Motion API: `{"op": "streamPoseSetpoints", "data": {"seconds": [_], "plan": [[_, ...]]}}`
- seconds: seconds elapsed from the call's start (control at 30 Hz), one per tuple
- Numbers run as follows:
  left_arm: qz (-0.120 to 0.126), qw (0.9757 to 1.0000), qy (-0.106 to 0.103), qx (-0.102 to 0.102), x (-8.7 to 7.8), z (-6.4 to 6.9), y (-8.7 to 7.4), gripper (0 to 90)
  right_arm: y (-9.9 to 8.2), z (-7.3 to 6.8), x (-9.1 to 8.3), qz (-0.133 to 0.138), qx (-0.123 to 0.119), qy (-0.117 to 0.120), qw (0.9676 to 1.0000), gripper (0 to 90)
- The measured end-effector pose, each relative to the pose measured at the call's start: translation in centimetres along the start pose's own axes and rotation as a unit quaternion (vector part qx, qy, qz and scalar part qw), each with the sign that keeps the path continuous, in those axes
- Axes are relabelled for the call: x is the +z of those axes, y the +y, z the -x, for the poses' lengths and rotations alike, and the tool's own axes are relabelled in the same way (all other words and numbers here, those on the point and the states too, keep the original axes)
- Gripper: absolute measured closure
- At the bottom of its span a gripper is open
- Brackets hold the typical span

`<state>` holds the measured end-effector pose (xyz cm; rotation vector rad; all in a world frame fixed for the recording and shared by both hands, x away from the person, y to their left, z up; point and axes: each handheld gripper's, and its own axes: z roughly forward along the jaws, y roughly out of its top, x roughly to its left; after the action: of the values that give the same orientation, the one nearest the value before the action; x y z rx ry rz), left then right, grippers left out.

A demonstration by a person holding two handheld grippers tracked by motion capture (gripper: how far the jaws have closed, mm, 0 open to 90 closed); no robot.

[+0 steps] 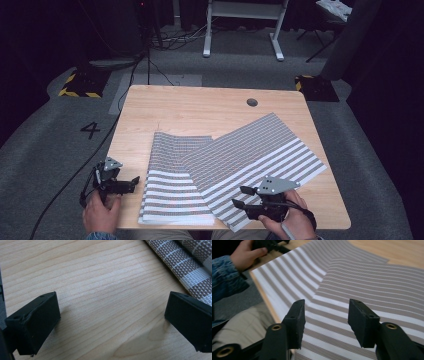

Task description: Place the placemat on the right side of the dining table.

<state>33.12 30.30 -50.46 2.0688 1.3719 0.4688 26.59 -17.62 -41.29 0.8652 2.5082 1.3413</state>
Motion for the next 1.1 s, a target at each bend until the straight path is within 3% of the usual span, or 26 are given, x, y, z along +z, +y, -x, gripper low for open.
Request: {"op": "streamPoseSetpoints", "data": {"seconds": [0.13,0.17,0.27,0.43,0.53,0.57,0.67,0.7,0.73,0.8,0.87,0.93,0.97,1.03,1.1], "plan": [[0.000,1.0000,0.000,0.000,0.0,0.0,0.0,0.0,-0.2,2.3,-1.5,0.021,0.024,-0.060,0.9977,43.3],[0.001,1.0000,0.003,0.000,0.1,0.0,0.1,0.0,-0.2,2.3,-1.5,0.021,0.024,-0.060,0.9977,42.8],[0.001,1.0000,0.000,0.002,0.2,-0.1,0.2,0.0,-0.7,4.2,-2.7,0.026,0.042,-0.098,0.9940,41.8],[0.001,1.0000,0.000,0.002,0.2,-0.1,0.2,0.0,-1.8,7.2,-4.3,0.023,0.077,-0.146,0.9860,41.4],[0.001,1.0000,0.001,0.000,0.1,-0.1,0.1,0.1,-2.5,9.4,-5.2,0.016,0.095,-0.175,0.9799,41.4],[0.002,1.0000,0.001,0.000,0.1,0.0,0.1,0.1,-2.8,10.4,-5.6,0.014,0.108,-0.188,0.9762,40.9],[0.001,1.0000,0.003,0.000,0.1,0.0,0.1,0.1,-3.3,11.5,-5.9,0.009,0.118,-0.201,0.9723,40.3],[0.001,1.0000,0.003,-0.001,0.1,0.0,0.1,0.1,-3.9,12.6,-6.0,0.003,0.132,-0.213,0.9681,39.7],[0.001,1.0000,0.003,-0.001,0.1,0.0,0.1,0.1,-4.3,13.3,-6.1,-0.002,0.135,-0.221,0.9660,39.4],[0.002,1.0000,0.003,-0.002,0.1,0.0,0.1,0.1,-4.6,14.0,-6.1,-0.005,0.139,-0.226,0.9642,38.8],[0.002,1.0000,0.001,-0.002,0.1,0.0,0.0,0.1,-5.6,15.5,-6.2,-0.014,0.158,-0.244,0.9568,37.5],[0.002,1.0000,0.001,-0.001,0.1,0.0,0.0,0.1,-6.3,16.3,-6.2,-0.023,0.167,-0.254,0.9522,37.3],[0.002,1.0000,0.001,-0.001,0.1,0.0,0.0,0.1,-6.7,16.8,-6.2,-0.029,0.174,-0.262,0.9488,36.6],[0.001,1.0000,0.000,0.000,0.1,0.0,0.0,0.1,-8.0,18.2,-6.3,-0.044,0.194,-0.282,0.9384,35.7],[0.002,1.0000,0.001,0.000,0.0,0.0,0.0,0.0,-8.8,18.9,-6.3,-0.046,0.204,-0.292,0.9333,34.9]]}}
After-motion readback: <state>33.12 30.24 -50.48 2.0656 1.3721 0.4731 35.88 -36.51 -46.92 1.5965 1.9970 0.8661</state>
